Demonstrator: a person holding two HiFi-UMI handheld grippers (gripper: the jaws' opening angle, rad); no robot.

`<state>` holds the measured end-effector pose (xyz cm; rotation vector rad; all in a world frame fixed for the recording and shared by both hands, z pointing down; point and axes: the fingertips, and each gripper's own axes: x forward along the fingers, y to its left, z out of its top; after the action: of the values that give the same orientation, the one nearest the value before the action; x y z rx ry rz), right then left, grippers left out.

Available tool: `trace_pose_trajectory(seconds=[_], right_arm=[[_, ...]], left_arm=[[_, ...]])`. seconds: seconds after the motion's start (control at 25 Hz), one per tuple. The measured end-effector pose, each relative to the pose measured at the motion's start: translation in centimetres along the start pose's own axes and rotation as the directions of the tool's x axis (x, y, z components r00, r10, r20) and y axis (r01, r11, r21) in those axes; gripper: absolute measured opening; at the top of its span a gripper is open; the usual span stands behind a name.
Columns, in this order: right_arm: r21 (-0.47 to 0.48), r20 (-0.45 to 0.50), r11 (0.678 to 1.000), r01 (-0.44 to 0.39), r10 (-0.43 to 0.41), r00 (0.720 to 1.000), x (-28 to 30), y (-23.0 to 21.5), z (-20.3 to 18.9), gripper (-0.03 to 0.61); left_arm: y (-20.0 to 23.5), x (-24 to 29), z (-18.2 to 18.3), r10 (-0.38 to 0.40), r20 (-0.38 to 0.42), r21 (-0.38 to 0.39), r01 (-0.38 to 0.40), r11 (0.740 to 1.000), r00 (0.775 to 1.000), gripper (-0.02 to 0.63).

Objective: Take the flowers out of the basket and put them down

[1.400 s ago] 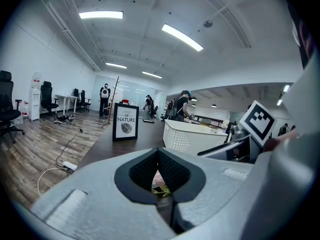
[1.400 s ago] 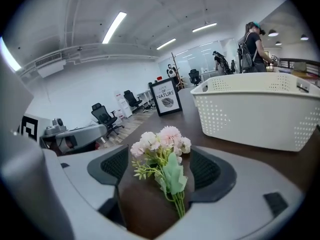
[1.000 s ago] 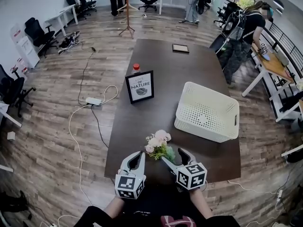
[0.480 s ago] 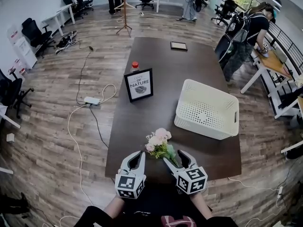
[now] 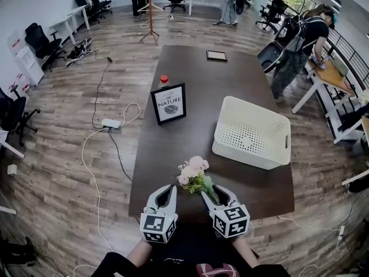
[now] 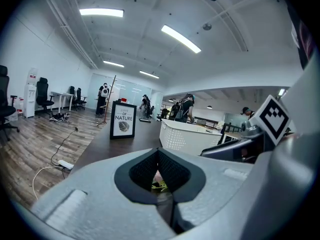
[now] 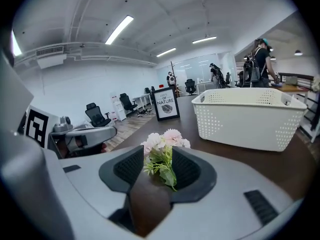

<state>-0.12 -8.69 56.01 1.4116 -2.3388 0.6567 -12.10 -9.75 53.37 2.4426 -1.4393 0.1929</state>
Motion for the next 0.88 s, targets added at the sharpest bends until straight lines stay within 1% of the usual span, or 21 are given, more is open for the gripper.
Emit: trace_pose_trajectory(seconds=[0.12, 0.32, 0.44, 0.64, 0.88], right_arm=[[0.004, -0.003, 1.0, 0.031, -0.031, 1.0, 0.1, -0.4, -0.2, 0.159], [-0.001, -0.007, 0.998, 0.06, -0.06, 0.998, 0.0, -0.7, -0.3, 0.115], [-0.016, -0.015, 0.996, 0.09, -0.09, 0.996, 0.1, -0.9, -0.6, 0.104], [-0.023, -0.012, 0.994, 0.104, -0.104, 0.994, -0.1, -1.1, -0.8, 0.058], [-0.065, -0.014, 0.986, 0.156, -0.157, 0.987, -0.3, -1.6, -0.9, 0.014]], left_arm=[[0.1, -0.1, 0.0, -0.002, 0.002, 0.001, 0.002, 1.0, 1.0, 0.009], [0.3, -0.2, 0.2, -0.001, 0.006, 0.003, 0.001, 1.0, 1.0, 0.009], [0.4, -0.1, 0.1, -0.005, 0.005, 0.0, 0.005, 1.0, 1.0, 0.009], [0.3, 0.1, 0.1, -0.009, 0.006, -0.003, 0.009, 1.0, 1.0, 0.009], [0.0, 0.5, 0.3, -0.024, 0.008, 0.003, 0.024, 1.0, 1.0, 0.009]])
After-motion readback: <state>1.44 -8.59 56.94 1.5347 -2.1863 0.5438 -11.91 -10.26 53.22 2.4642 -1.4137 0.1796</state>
